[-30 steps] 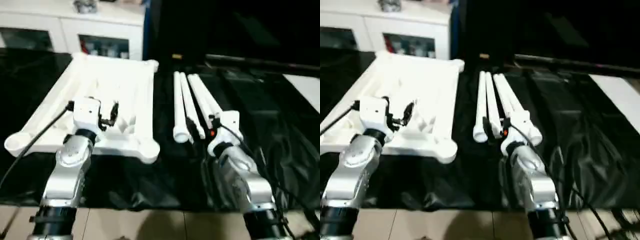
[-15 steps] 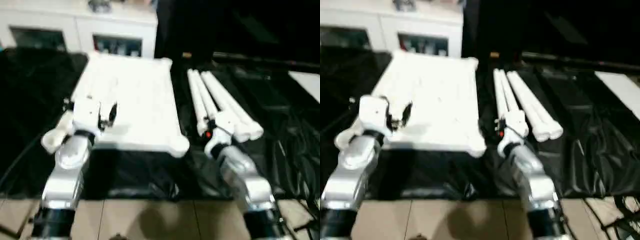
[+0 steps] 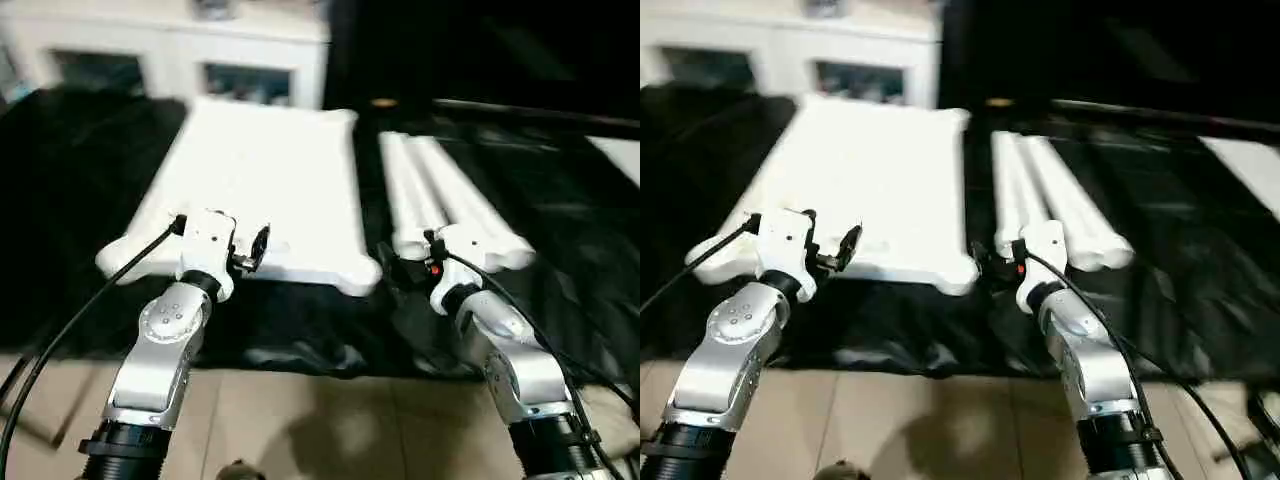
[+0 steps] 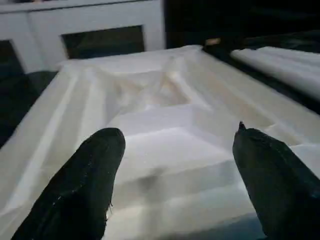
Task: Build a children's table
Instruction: Move to table, then move table base
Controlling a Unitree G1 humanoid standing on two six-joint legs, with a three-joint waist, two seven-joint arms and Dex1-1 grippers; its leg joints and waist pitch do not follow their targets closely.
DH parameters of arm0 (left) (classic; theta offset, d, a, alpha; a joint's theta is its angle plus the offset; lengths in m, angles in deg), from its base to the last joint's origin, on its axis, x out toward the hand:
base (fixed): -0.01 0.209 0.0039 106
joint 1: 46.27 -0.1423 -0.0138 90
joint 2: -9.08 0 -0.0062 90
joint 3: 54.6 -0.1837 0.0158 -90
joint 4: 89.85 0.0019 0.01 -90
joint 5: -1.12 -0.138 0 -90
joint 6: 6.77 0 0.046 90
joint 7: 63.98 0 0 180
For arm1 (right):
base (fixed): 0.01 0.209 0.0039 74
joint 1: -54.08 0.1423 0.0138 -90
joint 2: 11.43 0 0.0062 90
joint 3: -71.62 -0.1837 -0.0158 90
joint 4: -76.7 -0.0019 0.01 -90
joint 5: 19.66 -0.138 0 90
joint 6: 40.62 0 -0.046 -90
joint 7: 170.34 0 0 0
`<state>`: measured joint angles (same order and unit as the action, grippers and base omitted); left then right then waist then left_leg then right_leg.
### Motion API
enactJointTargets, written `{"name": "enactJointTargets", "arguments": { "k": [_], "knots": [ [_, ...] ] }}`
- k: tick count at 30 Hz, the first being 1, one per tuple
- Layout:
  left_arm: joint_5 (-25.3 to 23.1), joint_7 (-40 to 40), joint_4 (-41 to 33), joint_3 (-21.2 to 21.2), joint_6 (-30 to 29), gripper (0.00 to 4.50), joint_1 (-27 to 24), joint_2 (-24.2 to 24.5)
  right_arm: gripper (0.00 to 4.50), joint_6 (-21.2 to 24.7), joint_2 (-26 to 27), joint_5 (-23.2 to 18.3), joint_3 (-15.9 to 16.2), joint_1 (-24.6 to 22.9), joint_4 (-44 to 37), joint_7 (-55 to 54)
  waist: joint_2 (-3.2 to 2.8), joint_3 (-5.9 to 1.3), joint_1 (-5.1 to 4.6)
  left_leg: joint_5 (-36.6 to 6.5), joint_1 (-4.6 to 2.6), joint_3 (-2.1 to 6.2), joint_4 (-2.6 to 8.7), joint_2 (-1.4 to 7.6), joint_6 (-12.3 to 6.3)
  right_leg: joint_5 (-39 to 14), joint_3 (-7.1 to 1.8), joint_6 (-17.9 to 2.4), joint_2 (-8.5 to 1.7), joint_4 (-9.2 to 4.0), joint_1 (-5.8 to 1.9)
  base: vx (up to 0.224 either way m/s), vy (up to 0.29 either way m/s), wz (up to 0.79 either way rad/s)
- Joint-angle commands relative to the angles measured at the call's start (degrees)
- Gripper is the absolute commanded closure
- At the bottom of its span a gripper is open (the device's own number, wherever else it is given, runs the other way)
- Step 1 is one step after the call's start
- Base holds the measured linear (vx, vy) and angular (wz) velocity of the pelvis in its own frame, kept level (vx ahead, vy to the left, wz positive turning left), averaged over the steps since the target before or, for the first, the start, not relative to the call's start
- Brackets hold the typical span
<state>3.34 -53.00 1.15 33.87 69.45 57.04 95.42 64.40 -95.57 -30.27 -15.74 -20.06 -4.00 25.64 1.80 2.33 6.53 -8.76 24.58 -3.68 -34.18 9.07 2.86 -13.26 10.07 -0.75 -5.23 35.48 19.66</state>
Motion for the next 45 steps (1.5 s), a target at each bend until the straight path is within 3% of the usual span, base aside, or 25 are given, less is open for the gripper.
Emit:
{"name": "enactJointTargets", "arguments": {
  "k": [1, 4, 8, 11, 12, 13, 15, 16, 17, 18, 19, 20, 21, 22, 23, 24, 25, 27, 28, 29, 30, 32, 34, 41, 45],
  "knots": [
    [0.5, 0.2, -0.7, -0.4, -1.2, 0.54, -0.2, -0.4, 0.00, 1.1, -0.3, -0.5, -1.4, 0.4, -0.5, 0.0, -1.22, -2.90, -0.21, -21.2, -3.20, 0.01, 5.11, 5.50, -0.71, -7.1, -5.48, -9.7, -4.56, -4.11, -0.79, 0.058, -0.007, 0.34],
    [0.6, 0.2, -0.7, -0.3, -1.2, 0.54, -0.3, -0.7, 0.00, 0.9, -0.5, -0.2, -1.1, 0.4, -0.4, 0.8, -0.60, -2.84, 0.77, -27.0, -3.51, -2.48, 5.49, 4.80, 2.56, -14.6, -6.13, -7.5, -5.05, -5.10, -1.65, 0.037, 0.009, -0.01],
    [0.8, 0.3, -1.3, -0.3, -1.5, 0.54, -0.5, -1.2, 0.00, 0.7, -1.0, 0.4, -0.6, 0.3, -0.5, 1.3, -0.49, -2.49, 0.61, -29.5, -4.54, -3.67, 6.47, 4.52, 1.34, -23.1, -6.10, -3.7, -3.77, -6.93, -3.48, 0.068, 0.035, -0.12],
    [0.7, 0.3, -1.8, -0.5, -1.6, 0.54, -0.9, -1.4, 0.00, -0.1, -1.8, 1.9, 0.7, 0.4, -0.5, 1.9, -0.53, -3.25, 0.29, -22.3, -5.49, -4.20, 6.73, 4.52, -1.25, -12.4, -6.20, -4.9, -3.19, -6.49, -4.37, 0.097, 0.031, -0.05],
    [0.7, 0.3, -2.0, -0.5, -1.6, 0.54, -1.0, -1.4, 0.00, 0.1, -1.8, 2.1, 0.7, 0.4, -0.5, 1.7, -0.25, -3.49, 0.62, -15.4, -1.92, -3.63, 5.99, 2.58, -6.00, -8.7, -4.62, -3.2, -3.96, -7.22, -7.36, 0.089, 0.017, 0.17],
    [0.7, 0.3, -2.1, -0.5, -1.7, 0.54, -1.1, -1.5, 0.00, 0.4, -2.0, 2.2, 0.8, 0.5, -0.4, 1.7, 0.16, -3.69, 0.59, -9.1, 0.27, -3.01, 4.17, 1.02, -11.64, -4.9, -3.08, -0.6, -5.29, -8.02, -9.26, 0.089, 0.017, 0.17],
    [0.6, 0.3, -2.2, -0.5, -1.8, 0.54, -1.1, -1.6, 0.00, 0.3, -2.0, 2.3, 0.8, 0.5, -0.4, 1.9, -0.87, -3.84, 0.31, -3.7, -0.46, -2.19, 3.61, 0.84, -14.99, -2.2, -1.25, -0.1, -4.67, -8.15, -9.63, 0.119, 0.014, 0.50],
    [0.6, 0.4, -2.2, -0.5, -1.8, 0.54, -1.1, -1.6, 0.00, 0.5, -2.0, 2.2, 0.7, 0.4, -0.5, 1.9, -1.30, -4.20, -0.56, 2.7, -1.83, -0.81, 3.28, 0.31, -18.48, 1.1, 0.14, -0.3, -2.12, -6.92, -9.68, 0.135, 0.015, 0.54],
    [0.6, 0.4, -2.2, -0.5, -1.8, 0.54, -1.1, -1.7, 0.00, 0.9, -1.8, 1.7, 0.4, 0.3, -0.7, 2.0, -2.24, -4.62, -2.26, 11.2, -7.88, 3.42, 3.03, 1.63, -26.30, 0.5, 0.69, -0.6, 1.76, -2.64, -5.26, 0.151, -0.008, 0.50],
    [0.5, 0.5, -2.1, -0.4, -1.8, 0.54, -1.0, -1.7, 0.00, 1.4, -1.7, 1.3, 0.1, 0.4, -0.6, 2.0, -2.20, -4.97, -4.31, 20.6, -13.89, 9.83, 2.49, 5.51, -37.16, -10.7, -1.76, -0.1, 2.29, 2.31, 2.19, 0.147, -0.041, 0.37],
    [0.5, 0.5, -2.1, -0.5, -1.8, 0.54, -1.0, -1.7, 0.00, 1.5, -1.7, 1.3, 0.0, 0.4, -0.5, 1.9, -2.17, -5.26, -4.22, 26.7, -15.32, 9.32, 1.38, 8.15, -36.63, -12.2, -4.29, 0.5, 0.78, 3.28, 4.50, 0.147, -0.041, 0.37],
    [0.5, 0.5, -2.1, -0.5, -1.8, 0.54, -1.0, -1.8, 0.00, 1.6, -1.7, 1.4, -0.1, 0.5, -0.3, 1.8, -1.32, -4.24, -2.92, 30.3, -11.57, 7.18, 1.87, 7.52, -33.65, -7.5, -6.43, 3.6, 0.19, 4.93, 4.58, 0.040, -0.076, 0.09],
    [0.5, 0.5, -2.1, -0.5, -1.9, 0.54, -0.9, -1.8, 0.00, 1.6, -1.8, 1.6, -0.1, 0.6, -0.1, 1.8, -0.70, -4.09, -3.00, 27.0, -10.30, 6.14, 3.00, 7.00, -32.19, -5.1, -7.30, 4.8, -0.03, 4.67, 4.14, -0.086, -0.082, -0.02],
    [0.4, 0.4, -2.1, -0.5, -1.9, 0.54, -0.9, -1.9, 0.00, 1.5, -1.8, 1.8, -0.1, 0.7, 0.0, 1.9, 0.80, -2.96, -2.17, 12.2, -7.43, 2.26, 3.58, 4.05, -26.37, 0.6, -8.88, 3.4, -0.55, 1.04, 3.10, -0.086, -0.082, -0.02],
    [0.5, 0.4, -2.1, -0.6, -1.9, 0.54, -0.7, -2.0, 0.00, 1.5, -1.9, 1.9, 0.0, 0.7, -0.2, 2.1, 3.91, -2.27, -1.17, -6.1, -3.28, -1.27, 2.00, -0.96, -17.62, -7.9, -13.18, 5.4, -4.08, -5.78, -1.27, -0.081, -0.093, 0.10],
    [0.5, 0.4, -2.1, -0.6, -1.9, 0.54, -0.7, -2.0, 0.00, 1.4, -1.9, 1.9, 0.1, 0.7, -0.2, 2.1, 3.47, -2.20, 1.16, -10.1, -2.59, -2.29, -2.59, -1.27, -10.46, -25.1, -16.08, 4.0, -9.37, -8.05, -3.89, -0.021, -0.102, 0.00],
    [0.5, 0.4, -2.1, -0.6, -2.0, 0.54, -0.6, -2.0, 0.00, 1.4, -1.9, 1.9, 0.1, 0.7, -0.2, 2.2, 3.31, -2.25, 1.67, -8.3, -1.74, -1.98, -2.94, -0.61, -7.75, -29.9, -15.71, 2.8, -9.30, -7.82, -4.74, -0.021, -0.102, 0.00],
    [0.5, 0.4, -2.1, -0.7, -2.0, 0.54, -0.5, -2.0, 0.00, 1.4, -1.9, 2.0, 0.2, 0.7, -0.4, 2.5, 2.17, -1.92, 1.63, -6.3, -1.85, -2.24, -0.40, 0.61, -3.92, -30.8, -13.73, -2.8, -6.80, -7.30, -4.55, 0.002, -0.034, -0.05],
    [0.5, 0.4, -2.1, -0.7, -2.0, 0.54, -0.5, -2.0, 0.00, 1.5, -2.0, 2.0, 0.3, 0.6, -0.7, 2.8, 0.72, -1.84, 0.76, -7.2, -3.07, -2.67, 3.06, 2.10, -2.65, -24.1, -10.92, -6.0, -3.64, -6.01, -3.29, 0.000, 0.000, 0.00],
    [0.5, 0.7, -2.1, -0.8, -1.6, 0.54, -0.4, -2.0, 0.00, 1.6, -2.4, 2.3, 0.5, 0.6, -0.9, 3.2, 0.12, -2.60, -0.05, -8.6, -4.83, -2.42, 4.08, 3.19, -2.42, -12.9, -9.43, -7.6, -1.78, -4.06, -2.25, 0.000, 0.000, 0.00],
    [0.5, 0.8, -2.1, -0.9, -1.4, 0.54, -0.4, -2.0, 0.00, 1.7, -2.5, 2.3, 0.6, 0.6, -0.9, 3.2, -0.15, -3.65, -0.63, -5.0, -6.40, -2.18, 3.55, 3.92, -2.71, 0.2, -8.92, -9.6, -1.54, -2.27, -1.36, 0.034, 0.056, 0.05],
    [1.3, 2.9, -2.2, -1.4, -1.1, 0.54, -0.1, -1.7, 0.00, 1.9, -3.8, 1.6, 0.8, 0.4, -1.5, 5.6, 0.40, -3.76, -0.63, 4.3, -5.39, -2.47, 2.57, 3.65, -4.16, 13.7, -9.13, -11.2, -1.88, -1.27, -1.34, 0.029, 0.064, 0.04],
    [2.8, 10.9, -2.4, -4.3, 0.6, 0.54, 0.4, 0.5, 0.00, 1.7, -7.2, -0.1, 1.1, -0.2, -2.8, 11.3, 0.84, -3.58, -0.18, 8.7, -4.74, -2.98, 2.11, 3.51, -4.50, 18.9, -9.59, -12.0, -2.25, -0.97, -1.10, 0.003, 0.055, 0.04],
    [6.7, 33.5, 0.8, -12.7, 1.6, 0.54, 5.2, 7.3, 0.00, 3.0, -16.0, -2.0, 2.6, -1.0, -3.8, 25.2, 1.31, -2.24, -0.02, -14.6, -4.83, -4.20, 4.23, 3.72, 0.01, -5.8, -10.16, -10.3, -3.23, -3.53, -0.61, -0.007, -0.001, 0.00],
    [5.9, 39.5, 5.0, -15.0, 2.7, 0.71, 8.3, 7.9, 0.00, 3.3, -18.4, -2.6, 3.2, -1.0, -4.1, 28.5, 1.30, -2.19, -0.25, -16.8, -4.64, -4.57, 4.50, 4.14, 1.32, -10.6, -10.26, -9.1, -3.59, -3.93, -0.28, 0.000, 0.000, 0.00]
  ]
}}
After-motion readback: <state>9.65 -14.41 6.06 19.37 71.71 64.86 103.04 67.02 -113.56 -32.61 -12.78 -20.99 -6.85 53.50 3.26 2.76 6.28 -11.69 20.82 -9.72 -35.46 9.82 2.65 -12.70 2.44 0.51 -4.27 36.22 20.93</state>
